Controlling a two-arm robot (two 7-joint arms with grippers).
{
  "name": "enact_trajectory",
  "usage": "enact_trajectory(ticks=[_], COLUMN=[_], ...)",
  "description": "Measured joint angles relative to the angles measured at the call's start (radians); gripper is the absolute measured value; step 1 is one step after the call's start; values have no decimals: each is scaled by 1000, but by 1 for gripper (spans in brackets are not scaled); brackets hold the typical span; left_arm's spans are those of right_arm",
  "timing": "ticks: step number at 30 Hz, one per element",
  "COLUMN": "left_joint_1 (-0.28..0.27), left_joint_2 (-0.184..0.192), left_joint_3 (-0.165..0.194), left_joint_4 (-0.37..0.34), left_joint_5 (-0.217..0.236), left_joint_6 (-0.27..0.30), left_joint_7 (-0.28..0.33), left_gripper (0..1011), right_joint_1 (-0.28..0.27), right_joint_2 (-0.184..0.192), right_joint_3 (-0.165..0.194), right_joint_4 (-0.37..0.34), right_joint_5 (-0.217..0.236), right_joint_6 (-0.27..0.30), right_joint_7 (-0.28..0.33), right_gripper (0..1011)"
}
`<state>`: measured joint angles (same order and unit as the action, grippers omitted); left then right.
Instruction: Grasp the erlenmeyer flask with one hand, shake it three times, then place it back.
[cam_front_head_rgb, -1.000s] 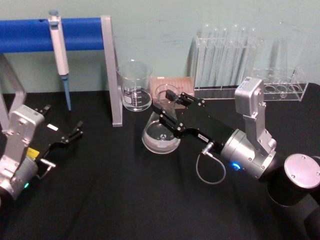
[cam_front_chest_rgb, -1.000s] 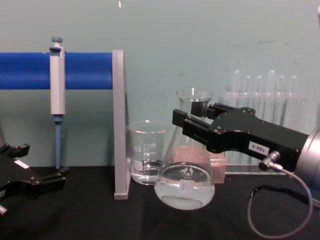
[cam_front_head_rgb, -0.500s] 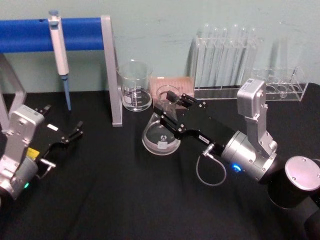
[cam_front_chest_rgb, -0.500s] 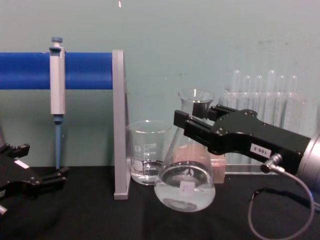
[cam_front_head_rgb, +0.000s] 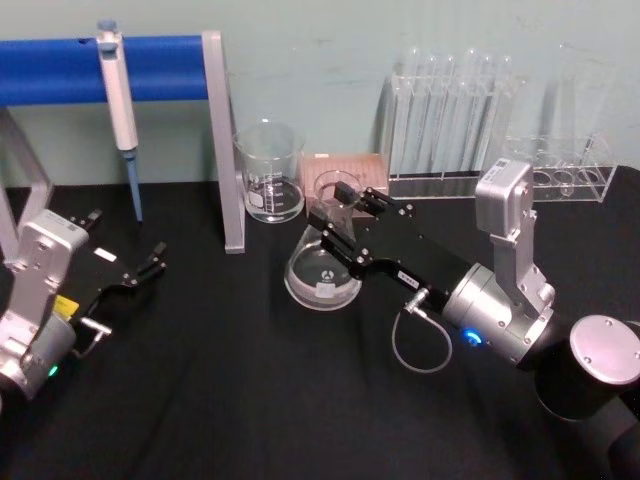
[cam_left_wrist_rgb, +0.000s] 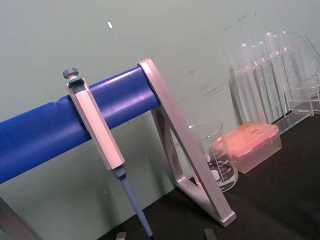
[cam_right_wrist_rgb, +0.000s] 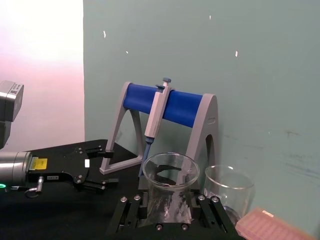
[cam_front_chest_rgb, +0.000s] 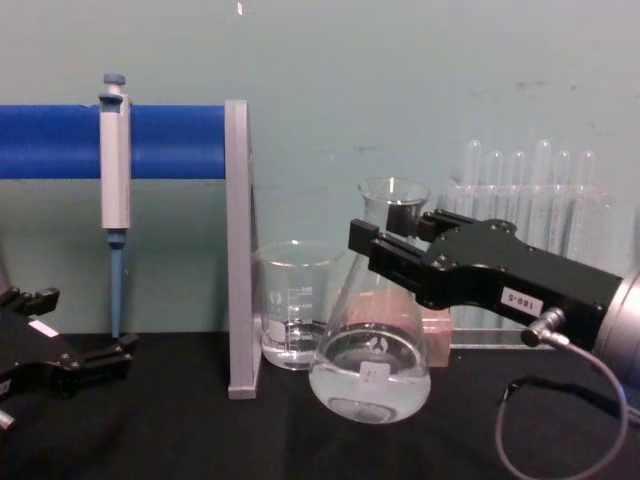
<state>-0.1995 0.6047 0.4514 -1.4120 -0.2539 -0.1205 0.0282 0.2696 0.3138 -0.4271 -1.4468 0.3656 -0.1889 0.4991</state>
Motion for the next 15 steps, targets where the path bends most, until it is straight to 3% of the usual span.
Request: enact_trajectory(ticks=[15], left_joint_1=[0], left_joint_2=[0], left_joint_3=[0], left_joint_4=[0], left_joint_5=[0], left_joint_6=[0], left_joint_7=[0], left_gripper=[1001], right_joint_1=[-5], right_joint_2=[-2], right_joint_3=[3], right_joint_4=[-2], right_joint_5=[0], right_joint_6=[1], right_joint_7=[-2], right_gripper=[451])
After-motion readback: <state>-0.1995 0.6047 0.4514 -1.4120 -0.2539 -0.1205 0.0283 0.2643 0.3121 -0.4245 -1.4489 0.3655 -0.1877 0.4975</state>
